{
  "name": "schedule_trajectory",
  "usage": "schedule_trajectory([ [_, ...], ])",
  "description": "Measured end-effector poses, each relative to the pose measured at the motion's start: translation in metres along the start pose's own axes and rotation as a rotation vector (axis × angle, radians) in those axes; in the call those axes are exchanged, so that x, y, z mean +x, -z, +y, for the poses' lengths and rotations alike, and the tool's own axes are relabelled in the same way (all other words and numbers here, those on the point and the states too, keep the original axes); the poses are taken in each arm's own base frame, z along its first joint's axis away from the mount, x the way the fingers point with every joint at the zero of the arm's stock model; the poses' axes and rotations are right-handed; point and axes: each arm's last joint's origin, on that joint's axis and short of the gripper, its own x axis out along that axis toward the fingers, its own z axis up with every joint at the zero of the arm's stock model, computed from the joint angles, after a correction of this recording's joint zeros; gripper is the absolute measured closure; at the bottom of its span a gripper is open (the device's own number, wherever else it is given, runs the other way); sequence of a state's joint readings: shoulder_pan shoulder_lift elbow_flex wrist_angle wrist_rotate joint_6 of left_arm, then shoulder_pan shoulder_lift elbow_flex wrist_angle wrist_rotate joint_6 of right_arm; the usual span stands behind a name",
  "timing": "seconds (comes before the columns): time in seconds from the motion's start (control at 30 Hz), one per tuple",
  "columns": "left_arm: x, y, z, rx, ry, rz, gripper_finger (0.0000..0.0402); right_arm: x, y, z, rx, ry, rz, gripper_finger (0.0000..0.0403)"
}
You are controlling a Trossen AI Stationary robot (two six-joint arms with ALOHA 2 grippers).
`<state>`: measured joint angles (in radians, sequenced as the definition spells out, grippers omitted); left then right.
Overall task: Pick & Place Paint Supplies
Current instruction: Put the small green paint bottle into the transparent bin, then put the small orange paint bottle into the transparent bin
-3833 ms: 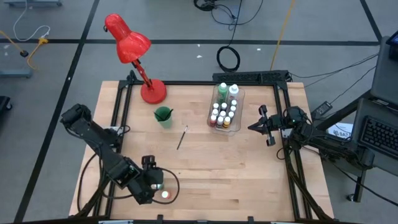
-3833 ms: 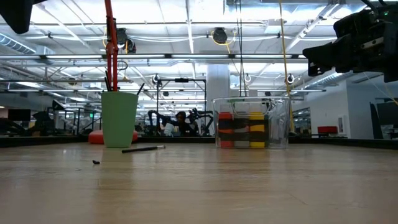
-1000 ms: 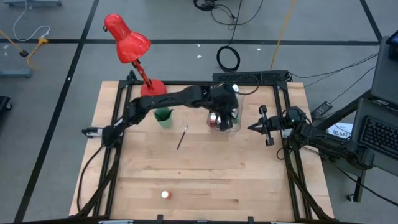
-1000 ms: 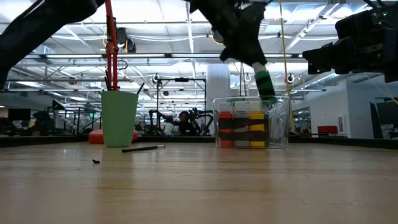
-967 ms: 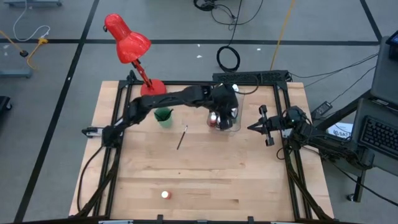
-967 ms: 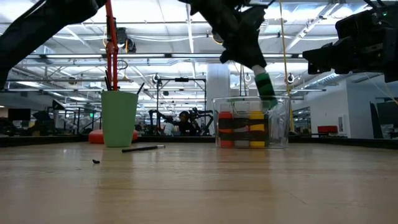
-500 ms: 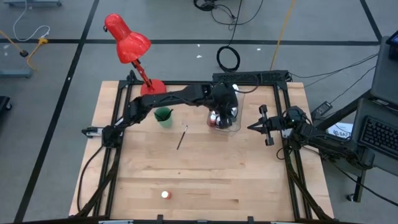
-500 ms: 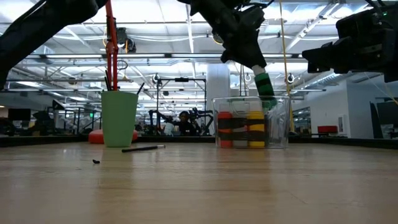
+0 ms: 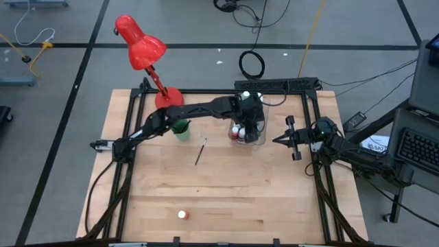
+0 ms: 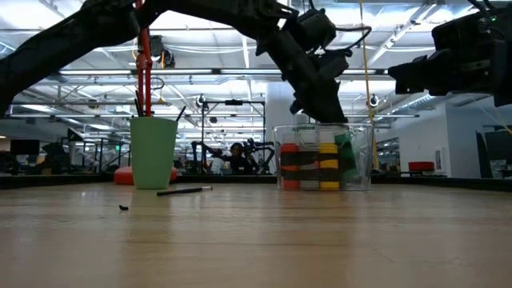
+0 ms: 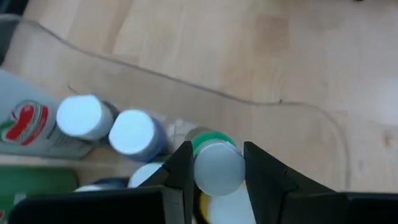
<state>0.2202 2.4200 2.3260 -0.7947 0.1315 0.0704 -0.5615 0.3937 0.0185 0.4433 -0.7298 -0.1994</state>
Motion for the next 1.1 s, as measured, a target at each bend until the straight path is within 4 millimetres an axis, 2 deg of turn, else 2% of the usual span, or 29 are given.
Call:
schedule_trajectory([
  [0.07, 0.006, 0.001, 0.002, -0.005, 0.0, -0.007, 0.0299, 0.0, 0.001, 0.0, 0.001, -0.001, 0.005, 0.0399],
  [0.17, 0.009, 0.001, 0.003, -0.024, 0.032, -0.018, 0.0255, 0.0, 0.001, 0.0, 0.0, -0.001, 0.005, 0.0399],
  [0.3, 0.006, -0.001, 0.003, -0.023, 0.047, -0.033, 0.0196, 0.0, 0.001, 0.0, 0.001, -0.001, 0.005, 0.0399],
  [0.43, -0.006, -0.004, 0.002, -0.026, 0.049, -0.027, 0.0167, 0.0, 0.001, 0.0, 0.001, -0.001, 0.005, 0.0399],
  [0.47, -0.018, -0.007, 0.002, -0.015, 0.053, -0.03, 0.0163, 0.0, 0.001, 0.0, 0.001, -0.001, 0.005, 0.0399],
  [0.53, -0.054, -0.014, -0.003, 0.022, 0.061, -0.029, 0.0156, 0.0, 0.001, 0.0, 0.001, -0.001, 0.005, 0.0399],
  [0.63, -0.129, -0.022, -0.015, 0.083, 0.059, -0.053, 0.0154, 0.0, 0.001, 0.0, 0.004, -0.002, 0.009, 0.0399],
  [0.7, -0.171, -0.016, -0.027, 0.121, 0.043, -0.014, 0.0158, 0.0, 0.001, 0.0, 0.003, -0.002, 0.008, 0.0399],
  [0.77, -0.198, -0.009, -0.038, 0.096, -0.016, 0.031, 0.0166, 0.0, 0.001, 0.0, 0.003, -0.002, 0.008, 0.0399],
  [0.9, -0.24, 0.001, -0.062, -0.013, -0.199, 0.04, 0.0186, 0.0, 0.001, 0.0, 0.009, -0.002, 0.009, 0.0399],
  [0.97, -0.253, 0.01, -0.078, -0.021, -0.276, 0.06, 0.0198, 0.0, 0.001, 0.0, 0.011, -0.002, 0.009, 0.0399],
  [1.1, -0.255, 0.038, -0.114, 0.0, -0.361, 0.058, 0.0225, 0.0, 0.002, 0.0, 0.018, -0.006, 0.015, 0.0399],
])
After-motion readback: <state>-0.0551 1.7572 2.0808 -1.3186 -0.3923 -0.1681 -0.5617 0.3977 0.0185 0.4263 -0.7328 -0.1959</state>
